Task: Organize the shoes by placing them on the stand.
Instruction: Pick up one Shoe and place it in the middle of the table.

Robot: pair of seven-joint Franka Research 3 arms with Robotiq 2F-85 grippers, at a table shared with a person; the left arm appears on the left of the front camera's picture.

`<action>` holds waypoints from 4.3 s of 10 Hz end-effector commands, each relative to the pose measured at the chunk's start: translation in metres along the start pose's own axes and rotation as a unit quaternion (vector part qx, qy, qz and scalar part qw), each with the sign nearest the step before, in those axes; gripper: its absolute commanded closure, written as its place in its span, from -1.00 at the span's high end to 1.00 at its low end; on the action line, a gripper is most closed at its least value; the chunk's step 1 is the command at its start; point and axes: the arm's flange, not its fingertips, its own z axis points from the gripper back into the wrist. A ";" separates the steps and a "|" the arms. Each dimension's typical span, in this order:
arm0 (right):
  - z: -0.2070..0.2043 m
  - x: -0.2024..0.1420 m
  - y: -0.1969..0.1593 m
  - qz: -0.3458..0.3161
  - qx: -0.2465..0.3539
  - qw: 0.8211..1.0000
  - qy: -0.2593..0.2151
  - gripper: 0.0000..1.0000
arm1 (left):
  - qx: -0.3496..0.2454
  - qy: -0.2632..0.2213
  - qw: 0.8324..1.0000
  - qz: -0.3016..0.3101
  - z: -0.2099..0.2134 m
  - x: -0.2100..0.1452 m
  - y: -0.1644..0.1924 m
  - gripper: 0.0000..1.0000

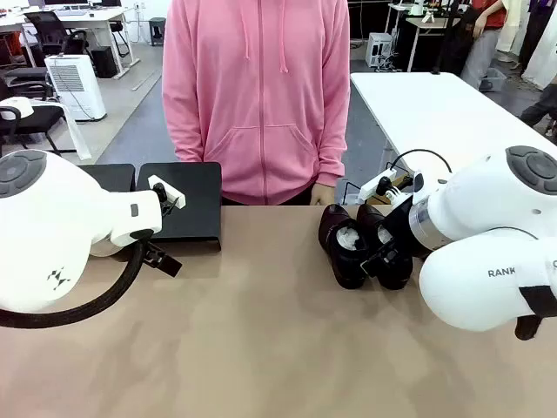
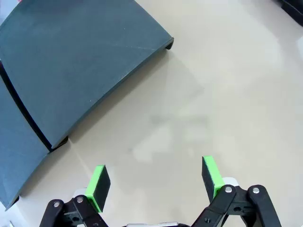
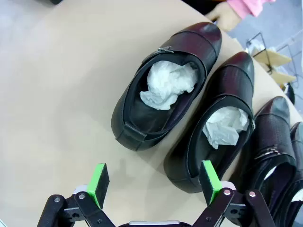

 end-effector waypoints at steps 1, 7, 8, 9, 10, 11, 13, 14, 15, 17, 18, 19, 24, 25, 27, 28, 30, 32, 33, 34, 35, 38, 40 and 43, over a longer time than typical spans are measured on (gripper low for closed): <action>0.000 0.000 0.000 0.000 0.000 1.000 0.000 1.00 | 0.000 0.000 1.000 0.000 0.000 0.000 0.000 1.00; 0.000 0.000 0.000 0.000 0.000 1.000 0.000 1.00 | 0.000 0.000 1.000 0.000 0.000 0.000 0.000 1.00; 0.000 0.000 0.000 0.000 0.000 1.000 0.000 1.00 | 0.000 0.000 1.000 0.000 0.000 0.000 0.000 1.00; 0.000 0.000 0.000 0.000 0.000 1.000 0.000 1.00 | 0.000 0.000 1.000 0.000 0.000 0.000 0.000 1.00; 0.000 0.000 0.000 0.000 0.000 1.000 0.000 1.00 | 0.000 0.000 1.000 0.000 0.000 0.000 0.000 1.00; 0.000 0.000 0.000 0.000 0.000 1.000 0.000 1.00 | 0.000 0.000 1.000 0.000 0.000 0.000 0.000 1.00; 0.000 0.000 0.000 0.000 0.000 1.000 0.000 1.00 | 0.000 0.000 1.000 0.000 0.000 0.000 0.000 1.00; 0.000 0.000 0.000 0.000 0.000 1.000 0.000 1.00 | 0.000 0.000 1.000 0.000 0.000 0.000 0.000 1.00; 0.000 0.000 0.000 0.000 0.000 1.000 0.000 1.00 | 0.000 0.000 1.000 0.000 0.000 0.000 0.000 1.00; -0.001 0.000 0.000 0.000 0.000 1.000 0.001 1.00 | 0.000 0.000 1.000 -0.001 0.000 0.000 -0.001 1.00; 0.009 0.000 -0.002 0.011 -0.007 1.000 -0.003 1.00 | 0.024 -0.012 1.000 -0.007 0.016 0.001 -0.001 1.00; 0.025 0.001 -0.012 0.018 -0.018 1.000 -0.008 1.00 | 0.029 -0.022 0.999 -0.007 0.036 0.003 -0.001 1.00; 0.104 -0.015 -0.082 -0.044 -0.008 0.998 -0.034 1.00 | -0.022 -0.107 0.993 0.043 0.136 -0.006 0.015 1.00; 0.116 -0.023 -0.097 -0.062 -0.001 0.997 -0.038 1.00 | -0.014 -0.117 0.992 0.044 0.151 -0.010 0.021 1.00; 0.135 -0.045 -0.125 -0.098 -0.004 0.994 -0.048 1.00 | -0.031 -0.127 0.990 0.049 0.175 -0.019 0.035 1.00; 0.142 -0.058 -0.137 -0.117 0.001 0.992 -0.055 1.00 | -0.043 -0.133 0.988 0.060 0.184 -0.024 0.045 1.00; 0.153 -0.076 -0.148 -0.136 0.012 0.988 -0.076 1.00 | -0.039 -0.135 0.987 0.075 0.194 -0.029 0.052 1.00; 0.161 -0.079 -0.147 -0.130 0.011 0.987 -0.091 1.00 | -0.053 -0.125 0.989 0.058 0.192 -0.024 0.042 1.00; 0.164 -0.079 -0.145 -0.121 0.011 0.988 -0.097 1.00 | -0.055 -0.122 0.989 0.057 0.191 -0.021 0.041 1.00; 0.168 -0.080 -0.145 -0.117 0.009 0.988 -0.101 1.00 | -0.057 -0.119 0.990 0.055 0.192 -0.020 0.040 1.00; 0.172 -0.084 -0.147 -0.123 0.003 0.987 -0.105 1.00 | -0.055 -0.122 0.989 0.058 0.195 -0.021 0.040 1.00; 0.185 -0.091 -0.151 -0.136 -0.005 0.983 -0.122 1.00 | -0.041 -0.139 0.986 0.083 0.203 -0.027 0.048 1.00; 0.185 -0.064 -0.162 -0.138 -0.008 0.985 -0.105 1.00 | -0.039 -0.127 0.988 0.072 0.210 0.000 0.056 1.00; 0.185 -0.064 -0.162 -0.138 -0.008 0.985 -0.105 1.00 | -0.039 -0.127 0.988 0.072 0.210 0.000 0.056 1.00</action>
